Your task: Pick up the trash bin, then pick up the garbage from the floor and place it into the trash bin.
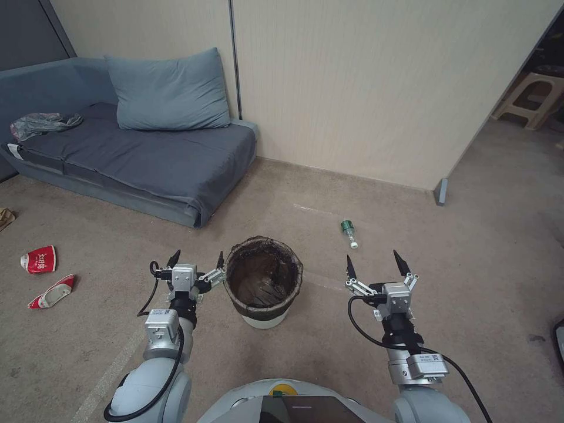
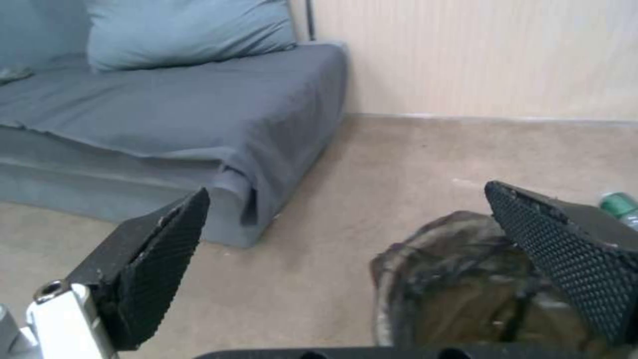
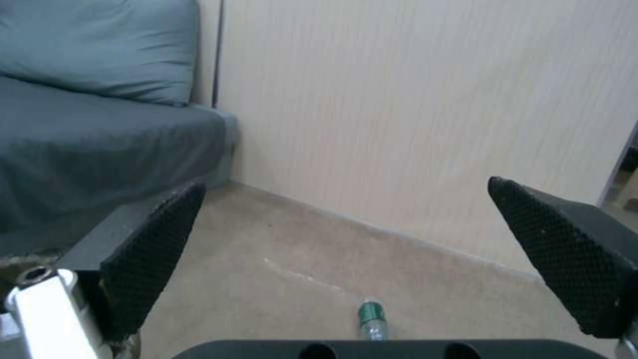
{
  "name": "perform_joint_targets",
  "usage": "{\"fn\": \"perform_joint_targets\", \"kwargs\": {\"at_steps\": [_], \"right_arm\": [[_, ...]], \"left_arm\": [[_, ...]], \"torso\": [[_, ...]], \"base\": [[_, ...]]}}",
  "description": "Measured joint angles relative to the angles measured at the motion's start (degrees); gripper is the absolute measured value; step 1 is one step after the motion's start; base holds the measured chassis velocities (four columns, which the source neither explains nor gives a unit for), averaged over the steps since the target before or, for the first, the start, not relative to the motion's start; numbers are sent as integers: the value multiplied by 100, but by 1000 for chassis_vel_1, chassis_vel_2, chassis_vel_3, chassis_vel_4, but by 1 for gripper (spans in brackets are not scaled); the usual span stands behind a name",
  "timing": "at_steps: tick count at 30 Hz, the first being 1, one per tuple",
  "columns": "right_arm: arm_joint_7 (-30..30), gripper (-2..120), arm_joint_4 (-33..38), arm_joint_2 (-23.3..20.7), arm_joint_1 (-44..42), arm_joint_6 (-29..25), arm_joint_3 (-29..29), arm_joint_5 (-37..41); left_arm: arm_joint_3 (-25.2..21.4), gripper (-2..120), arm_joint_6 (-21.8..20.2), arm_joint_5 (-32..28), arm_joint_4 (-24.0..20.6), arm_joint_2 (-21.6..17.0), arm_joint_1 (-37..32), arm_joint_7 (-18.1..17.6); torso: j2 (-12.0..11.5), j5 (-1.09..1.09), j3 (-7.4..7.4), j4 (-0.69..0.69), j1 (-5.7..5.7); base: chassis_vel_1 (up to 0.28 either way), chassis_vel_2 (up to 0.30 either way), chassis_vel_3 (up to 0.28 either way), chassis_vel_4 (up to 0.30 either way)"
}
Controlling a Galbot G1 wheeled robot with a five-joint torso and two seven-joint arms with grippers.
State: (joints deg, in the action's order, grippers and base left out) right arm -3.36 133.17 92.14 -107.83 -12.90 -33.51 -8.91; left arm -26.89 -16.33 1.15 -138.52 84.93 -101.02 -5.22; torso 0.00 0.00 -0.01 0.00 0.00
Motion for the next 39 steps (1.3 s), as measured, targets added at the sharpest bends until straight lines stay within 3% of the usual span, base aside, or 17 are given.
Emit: {"fn": "perform_joint_targets", "kwargs": {"at_steps": [5, 9, 11, 15, 22, 24, 29, 33, 39], "right_arm": [[63, 100, -69, 0, 2, -169, 5, -250], [69, 100, -73, 0, 3, -181, 6, -268], [71, 100, -74, -1, 4, -183, 8, -270], [75, 100, -78, 0, 4, -184, 12, -275], [77, 100, -83, 0, 4, -184, 16, -279], [81, 100, -89, 0, 5, -185, 19, -282], [88, 100, -98, 0, 6, -186, 27, -282], [94, 100, -115, 0, 9, -185, 41, -282], [143, 100, -222, 0, 28, -183, 150, -298]], "left_arm": [[80, 100, -213, -333, -119, -49, -24, 22], [100, 100, -660, -817, -222, -133, -8, -80], [74, 100, -1212, -1308, -299, -215, 77, -226], [-4, 100, -1608, -1587, -306, -309, 202, -355], [-88, 100, -1846, -1768, -255, -377, 311, -462], [-122, 100, -2129, -2072, -48, -434, 525, -599], [-152, 100, -2178, -2299, 412, -484, 817, -613], [-171, 100, -2201, -2745, 603, -563, 1001, -543], [-157, 100, -2207, -2869, 837, -672, 1157, -431]], "torso": [[0, 0, 0, 0, 0], [0, 0, 0, 0, 0], [0, 0, 0, 1, 0], [0, 0, 0, 0, 0], [0, 0, 1, 0, 0], [0, 0, 1, 0, 0], [0, -1, 1, 0, 0], [0, 0, 1, 0, 0], [0, -1, 1, 0, 0]], "base": [[24, -7, -11, 10], [0, 0, 0, 0], [0, 0, 0, 0], [0, 0, 0, 0], [0, 0, 0, 0], [0, 0, 0, 0], [0, 0, 0, 0], [0, 0, 0, 0], [0, 0, 0, 0]]}}
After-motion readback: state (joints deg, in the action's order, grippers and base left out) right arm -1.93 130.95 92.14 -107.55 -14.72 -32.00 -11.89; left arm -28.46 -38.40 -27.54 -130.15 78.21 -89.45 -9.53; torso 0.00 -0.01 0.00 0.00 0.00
